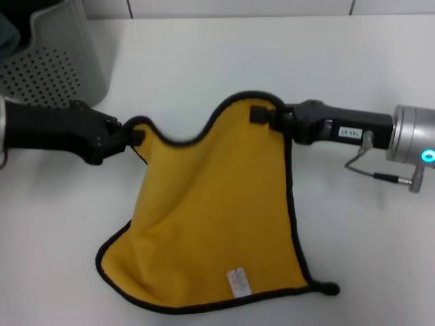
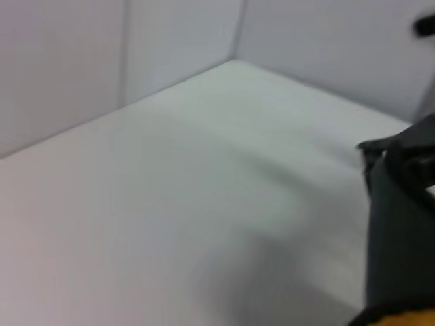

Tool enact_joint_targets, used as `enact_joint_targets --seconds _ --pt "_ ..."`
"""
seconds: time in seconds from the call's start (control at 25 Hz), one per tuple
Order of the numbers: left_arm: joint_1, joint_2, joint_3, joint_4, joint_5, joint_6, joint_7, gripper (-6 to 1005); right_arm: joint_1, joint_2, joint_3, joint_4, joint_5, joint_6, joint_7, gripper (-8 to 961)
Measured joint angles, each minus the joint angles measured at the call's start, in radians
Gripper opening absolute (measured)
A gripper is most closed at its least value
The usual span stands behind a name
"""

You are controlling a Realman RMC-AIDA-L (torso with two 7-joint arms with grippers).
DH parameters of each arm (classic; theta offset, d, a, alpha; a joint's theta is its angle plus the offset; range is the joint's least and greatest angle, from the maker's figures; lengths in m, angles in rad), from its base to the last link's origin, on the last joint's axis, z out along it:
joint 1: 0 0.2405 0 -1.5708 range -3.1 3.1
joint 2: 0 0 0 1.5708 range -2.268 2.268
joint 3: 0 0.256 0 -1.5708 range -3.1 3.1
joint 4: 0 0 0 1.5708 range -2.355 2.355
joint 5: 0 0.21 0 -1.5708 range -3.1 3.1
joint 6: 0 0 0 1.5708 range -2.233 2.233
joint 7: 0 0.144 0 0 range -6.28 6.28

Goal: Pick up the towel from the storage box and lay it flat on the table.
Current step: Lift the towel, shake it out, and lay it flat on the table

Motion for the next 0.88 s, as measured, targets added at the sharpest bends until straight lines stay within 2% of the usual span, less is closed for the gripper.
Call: enact_joint_targets --seconds 0.24,0.52,0.88 --pt "-0.023 -0.009 0.002 -0.027 0.04 -0.146 -0.023 28 0.006 -0.011 0.005 -0.022 -0.008 0.117 -0.034 7" --pt "-0.025 -0.012 0.033 -0.038 0.042 -0.299 -0.069 28 0.022 -0.004 -0.007 -0.024 -0.032 0.211 -0.053 7" --pt "-0.023 -0.011 0.04 -0.033 0.056 -0.324 -0.085 29 0.0 -0.003 0.007 -0.027 -0.02 0.294 -0.091 7"
